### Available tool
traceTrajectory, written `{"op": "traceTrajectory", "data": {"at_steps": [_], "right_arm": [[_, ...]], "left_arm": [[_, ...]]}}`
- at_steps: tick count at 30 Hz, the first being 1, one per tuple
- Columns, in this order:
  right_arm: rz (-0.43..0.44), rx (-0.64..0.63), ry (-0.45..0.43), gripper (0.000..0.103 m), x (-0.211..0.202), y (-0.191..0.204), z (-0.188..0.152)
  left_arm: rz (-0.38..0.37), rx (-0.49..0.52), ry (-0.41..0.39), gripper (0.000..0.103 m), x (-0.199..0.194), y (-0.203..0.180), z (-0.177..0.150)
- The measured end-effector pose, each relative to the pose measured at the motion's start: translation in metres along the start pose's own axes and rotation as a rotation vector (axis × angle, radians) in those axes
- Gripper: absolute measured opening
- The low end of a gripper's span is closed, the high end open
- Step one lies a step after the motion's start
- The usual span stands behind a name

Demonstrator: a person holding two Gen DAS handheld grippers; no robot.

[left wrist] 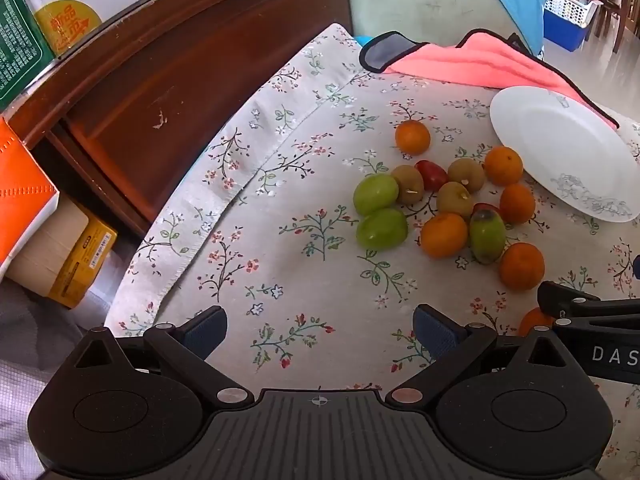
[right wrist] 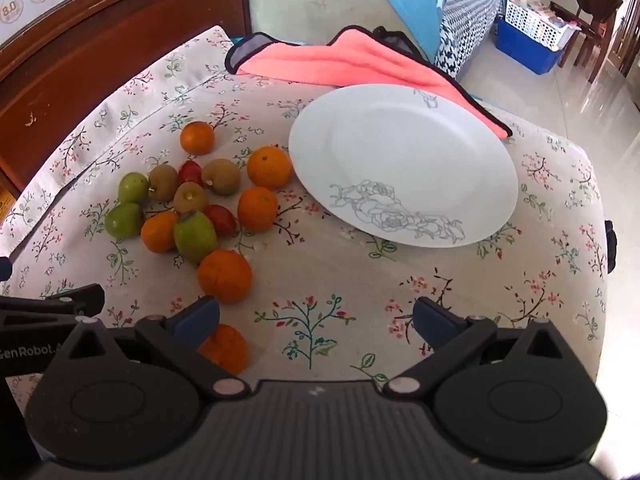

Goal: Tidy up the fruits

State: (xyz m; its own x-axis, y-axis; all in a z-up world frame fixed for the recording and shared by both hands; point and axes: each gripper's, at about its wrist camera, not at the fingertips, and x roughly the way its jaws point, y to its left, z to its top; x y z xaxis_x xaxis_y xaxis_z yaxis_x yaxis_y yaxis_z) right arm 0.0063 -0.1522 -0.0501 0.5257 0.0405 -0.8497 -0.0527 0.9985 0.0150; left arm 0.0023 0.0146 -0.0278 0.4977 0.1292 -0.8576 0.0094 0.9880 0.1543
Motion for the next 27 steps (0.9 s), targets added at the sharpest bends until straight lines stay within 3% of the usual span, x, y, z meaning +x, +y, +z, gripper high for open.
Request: {"op": "traceTrajectory", "data": {"at_steps": [27], "right_arm": [[0.002,0.006,-0.003,0.102,-0.0009,-0.0025,-0.001]], "left_arm": [[0.02,0.005,-0.02,0.099,-0.0039,-0.005,0.0015]]}}
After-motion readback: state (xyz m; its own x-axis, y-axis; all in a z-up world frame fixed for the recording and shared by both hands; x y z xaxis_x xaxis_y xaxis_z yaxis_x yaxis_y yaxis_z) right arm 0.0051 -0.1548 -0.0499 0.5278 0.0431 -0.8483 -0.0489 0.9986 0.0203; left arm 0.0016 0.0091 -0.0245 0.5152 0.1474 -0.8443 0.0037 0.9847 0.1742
